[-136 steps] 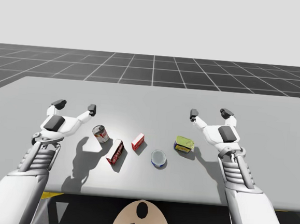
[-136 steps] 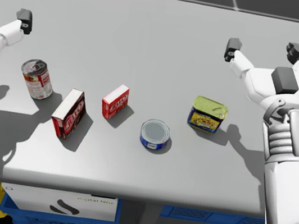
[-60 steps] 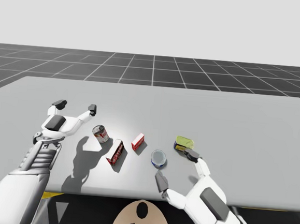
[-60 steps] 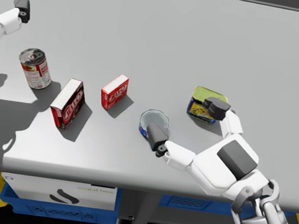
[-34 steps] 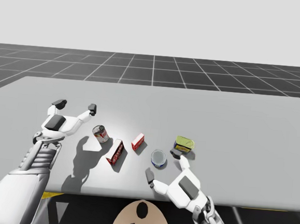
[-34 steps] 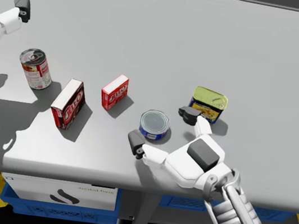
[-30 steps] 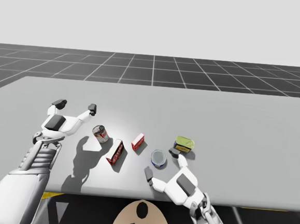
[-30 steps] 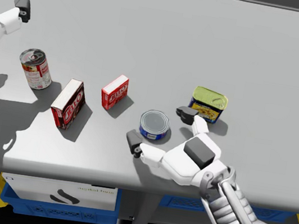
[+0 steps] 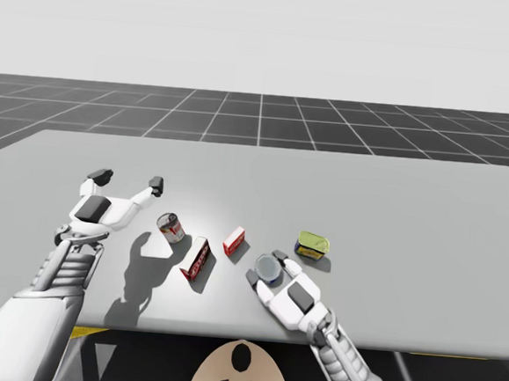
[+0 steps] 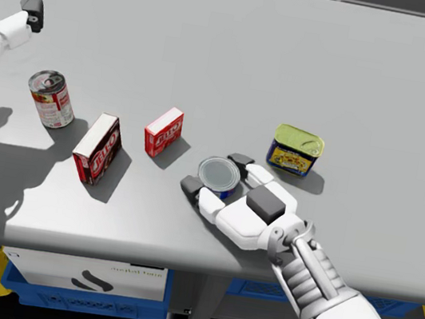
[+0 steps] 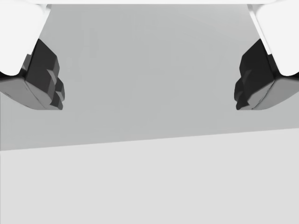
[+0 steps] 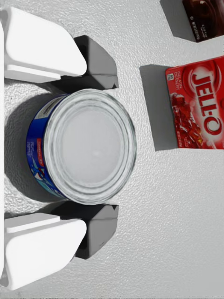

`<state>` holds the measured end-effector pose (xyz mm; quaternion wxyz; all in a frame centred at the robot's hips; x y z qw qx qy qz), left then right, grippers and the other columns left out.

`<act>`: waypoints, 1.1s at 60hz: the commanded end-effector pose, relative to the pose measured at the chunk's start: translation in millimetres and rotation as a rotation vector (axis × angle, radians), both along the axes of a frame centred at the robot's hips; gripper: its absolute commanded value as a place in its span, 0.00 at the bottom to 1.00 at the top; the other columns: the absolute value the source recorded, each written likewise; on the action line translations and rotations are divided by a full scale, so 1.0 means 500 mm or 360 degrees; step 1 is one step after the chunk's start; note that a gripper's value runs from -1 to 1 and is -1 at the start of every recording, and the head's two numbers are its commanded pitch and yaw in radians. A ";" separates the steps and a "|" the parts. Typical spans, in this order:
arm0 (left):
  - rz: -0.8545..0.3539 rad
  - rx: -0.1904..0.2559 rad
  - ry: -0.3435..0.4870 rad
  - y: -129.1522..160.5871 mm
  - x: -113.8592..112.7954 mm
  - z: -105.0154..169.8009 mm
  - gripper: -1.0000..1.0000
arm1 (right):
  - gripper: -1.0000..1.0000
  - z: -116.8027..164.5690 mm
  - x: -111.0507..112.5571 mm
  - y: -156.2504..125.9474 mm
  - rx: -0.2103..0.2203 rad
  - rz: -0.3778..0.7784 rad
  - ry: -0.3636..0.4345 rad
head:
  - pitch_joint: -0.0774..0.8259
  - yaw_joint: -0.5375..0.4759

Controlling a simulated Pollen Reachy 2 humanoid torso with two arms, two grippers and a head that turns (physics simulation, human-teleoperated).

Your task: Grasp the tuna can and hold it up.

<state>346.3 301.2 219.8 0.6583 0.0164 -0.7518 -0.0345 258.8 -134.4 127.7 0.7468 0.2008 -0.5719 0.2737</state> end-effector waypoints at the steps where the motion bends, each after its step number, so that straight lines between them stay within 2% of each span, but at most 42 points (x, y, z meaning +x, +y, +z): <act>1: 0.0000 0.0000 -0.0002 -0.001 -0.001 0.000 0.00 | 1.00 -0.008 -0.006 0.011 0.0048 -0.0014 0.0058 | 0.91 0.47; 9: 0.0000 0.0001 -0.0001 -0.001 -0.001 0.000 0.00 | 1.00 -0.010 -0.011 0.009 0.0053 -0.0016 0.0064 | 0.87 0.47; 29: 0.0004 0.0007 0.0000 -0.002 0.000 -0.001 0.00 | 1.00 -0.019 -0.011 0.011 0.0061 -0.0008 0.0073 | 0.52 0.48; 39: 0.0007 0.0008 0.0003 -0.002 0.000 -0.003 0.00 | 1.00 -0.011 -0.012 0.013 0.0076 0.0000 0.0050 | 0.44 0.47; 48: 0.0010 0.0008 0.0005 -0.002 0.001 -0.003 0.00 | 1.00 0.051 -0.008 0.010 0.0121 -0.0014 -0.0075 | 0.42 0.46; 55: 0.0012 0.0006 0.0005 0.000 0.002 -0.002 0.00 | 1.00 0.131 0.001 0.004 0.0185 -0.0040 -0.0248 | 0.41 0.46; 56: 0.0013 0.0006 0.0004 0.000 0.003 -0.002 0.00 | 1.00 0.156 0.004 0.002 0.0195 -0.0052 -0.0311 | 0.41 0.46; 60: 0.0013 0.0006 0.0004 0.000 0.003 -0.002 0.00 | 1.00 0.190 0.007 -0.001 0.0210 -0.0060 -0.0375 | 0.40 0.47; 66: 0.0015 0.0006 0.0004 0.000 0.004 -0.001 0.00 | 1.00 0.269 0.014 -0.008 0.0242 -0.0093 -0.0567 | 0.39 0.47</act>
